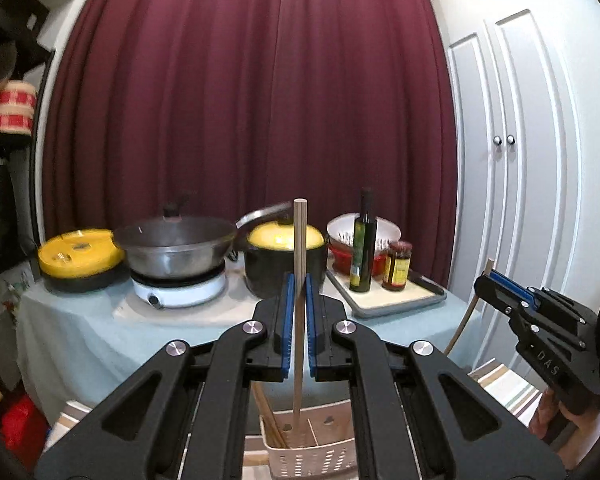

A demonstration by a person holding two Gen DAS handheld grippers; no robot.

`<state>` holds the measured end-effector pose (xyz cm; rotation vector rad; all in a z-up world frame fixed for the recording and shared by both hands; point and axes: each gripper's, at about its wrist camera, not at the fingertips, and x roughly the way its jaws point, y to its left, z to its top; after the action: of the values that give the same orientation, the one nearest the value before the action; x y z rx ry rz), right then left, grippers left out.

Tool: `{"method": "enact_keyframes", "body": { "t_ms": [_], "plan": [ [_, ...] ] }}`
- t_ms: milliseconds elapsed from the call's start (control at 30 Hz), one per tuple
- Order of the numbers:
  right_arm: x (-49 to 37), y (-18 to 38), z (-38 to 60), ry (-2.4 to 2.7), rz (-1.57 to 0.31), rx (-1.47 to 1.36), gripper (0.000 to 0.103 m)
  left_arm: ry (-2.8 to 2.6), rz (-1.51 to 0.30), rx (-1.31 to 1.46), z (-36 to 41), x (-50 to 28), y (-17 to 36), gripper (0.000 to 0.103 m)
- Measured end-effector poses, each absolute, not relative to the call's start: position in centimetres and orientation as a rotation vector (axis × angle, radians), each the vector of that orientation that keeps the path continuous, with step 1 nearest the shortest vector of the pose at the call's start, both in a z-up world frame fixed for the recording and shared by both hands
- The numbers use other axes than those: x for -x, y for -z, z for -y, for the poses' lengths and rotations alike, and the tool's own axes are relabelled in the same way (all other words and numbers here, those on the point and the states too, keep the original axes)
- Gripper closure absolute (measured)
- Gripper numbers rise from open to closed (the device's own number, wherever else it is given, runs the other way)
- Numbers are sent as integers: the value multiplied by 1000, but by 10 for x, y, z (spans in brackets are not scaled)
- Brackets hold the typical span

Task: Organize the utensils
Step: 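Lower the chopstick into the holder and open the left gripper while the right gripper releases its own, then move the left tool back to the chopsticks while the right tool returns too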

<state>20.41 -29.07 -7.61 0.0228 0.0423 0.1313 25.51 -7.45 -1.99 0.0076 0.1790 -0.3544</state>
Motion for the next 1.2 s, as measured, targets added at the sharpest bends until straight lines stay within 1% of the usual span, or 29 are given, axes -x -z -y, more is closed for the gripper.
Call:
{"method": "enact_keyframes", "body": {
  "t_ms": [333,567,633,667,700,767,833,900,1100,1200],
  "plan": [
    [-239,124,291,-138,-145,-59,96,344,-278,1,82,-297,82,97],
    [-249,145,289,-146,-202,-73,95,337,-328,-10,83,-309,109,96],
    [-249,148,288,-148,-215,-69,94,337,-332,-11,82,-309,113,92],
    [-247,149,287,-145,-214,-66,86,337,-332,-16,83,-308,114,85],
    [-245,148,287,-141,-211,-65,75,331,-327,-23,83,-306,114,71],
    [-239,145,287,-132,-194,-70,65,330,-311,-25,83,-301,112,56],
    [-230,140,287,-126,-178,-69,64,336,-297,-31,82,-293,110,54],
    [-221,136,288,-122,-168,-67,63,337,-285,-41,82,-282,108,49],
    [-184,137,289,-106,-162,-69,61,330,-275,-39,73,-240,111,44],
    [-162,148,288,-101,-188,-80,61,312,-282,-47,67,-217,119,44]
  ]
}}
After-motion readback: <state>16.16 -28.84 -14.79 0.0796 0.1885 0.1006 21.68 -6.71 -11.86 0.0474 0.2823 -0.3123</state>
